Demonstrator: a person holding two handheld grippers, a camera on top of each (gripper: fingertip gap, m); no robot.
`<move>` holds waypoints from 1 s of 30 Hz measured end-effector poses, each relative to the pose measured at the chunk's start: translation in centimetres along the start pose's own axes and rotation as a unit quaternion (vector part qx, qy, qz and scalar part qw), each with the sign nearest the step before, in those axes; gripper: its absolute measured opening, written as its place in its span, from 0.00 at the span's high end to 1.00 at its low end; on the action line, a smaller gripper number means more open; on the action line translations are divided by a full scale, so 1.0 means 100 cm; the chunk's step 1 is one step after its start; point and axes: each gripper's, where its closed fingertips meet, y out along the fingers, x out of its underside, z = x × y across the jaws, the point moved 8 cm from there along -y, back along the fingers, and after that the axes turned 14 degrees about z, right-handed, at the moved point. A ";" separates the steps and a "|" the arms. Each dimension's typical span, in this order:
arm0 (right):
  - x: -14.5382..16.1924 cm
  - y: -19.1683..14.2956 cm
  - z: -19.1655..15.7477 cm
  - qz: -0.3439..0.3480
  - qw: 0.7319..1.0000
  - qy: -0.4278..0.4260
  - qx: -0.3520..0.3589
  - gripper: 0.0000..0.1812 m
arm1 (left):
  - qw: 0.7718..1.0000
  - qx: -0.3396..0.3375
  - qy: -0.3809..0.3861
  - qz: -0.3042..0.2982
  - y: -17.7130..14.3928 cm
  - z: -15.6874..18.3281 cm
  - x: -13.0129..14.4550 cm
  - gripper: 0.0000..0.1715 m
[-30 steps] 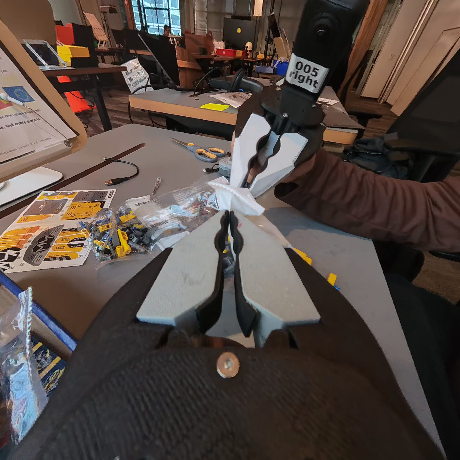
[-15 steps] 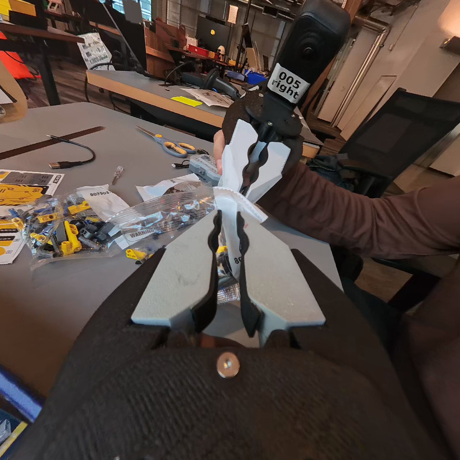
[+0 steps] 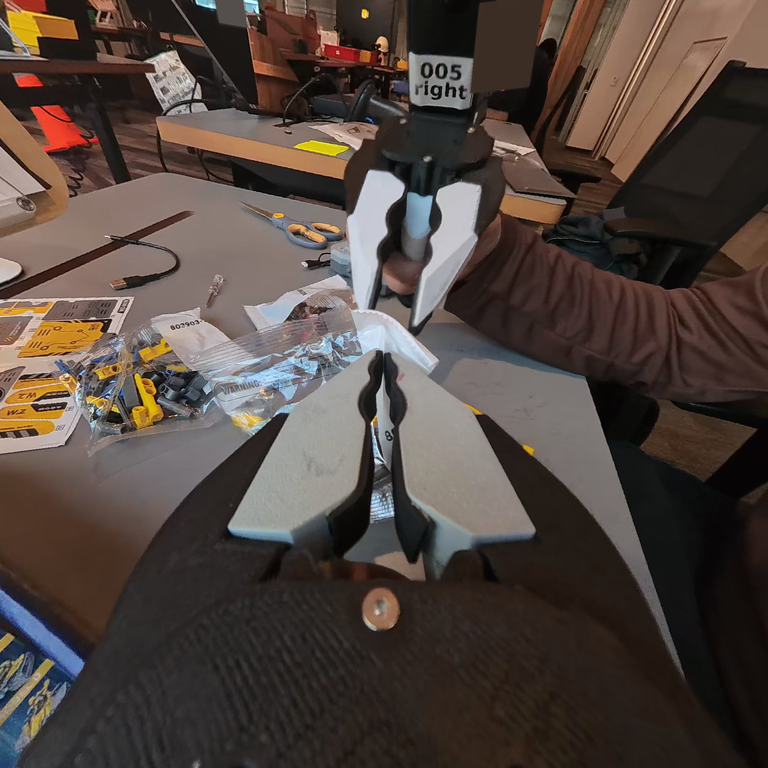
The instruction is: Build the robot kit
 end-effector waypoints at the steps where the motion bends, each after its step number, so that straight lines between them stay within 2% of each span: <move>1: 0.003 0.002 0.001 -0.011 1.000 0.000 0.006 0.90 | 1.000 -0.001 0.002 0.000 0.000 0.000 0.000 1.00; 11: 0.004 0.009 0.005 -0.011 0.999 -0.017 0.025 0.99 | 1.000 -0.018 -0.001 0.005 -0.001 -0.003 -0.002 1.00; 15: 0.000 0.010 0.004 0.003 0.999 -0.019 0.028 1.00 | 0.999 -0.020 -0.014 0.023 -0.003 -0.004 -0.005 1.00; 18: 0.000 0.012 0.004 0.006 0.999 -0.030 0.042 1.00 | 0.999 -0.028 0.008 0.022 -0.004 -0.006 -0.004 1.00; 24: -0.003 0.023 0.012 -0.013 0.984 -0.084 0.155 1.00 | 0.981 -0.170 0.091 0.015 -0.006 -0.014 -0.008 1.00; 28: -0.008 0.024 0.014 -0.004 0.975 -0.094 0.203 1.00 | 0.969 -0.207 0.131 0.019 -0.008 -0.011 -0.012 1.00; 30: -0.013 0.021 0.014 0.009 0.972 -0.091 0.215 1.00 | 0.968 -0.204 0.141 0.025 -0.006 -0.006 -0.015 1.00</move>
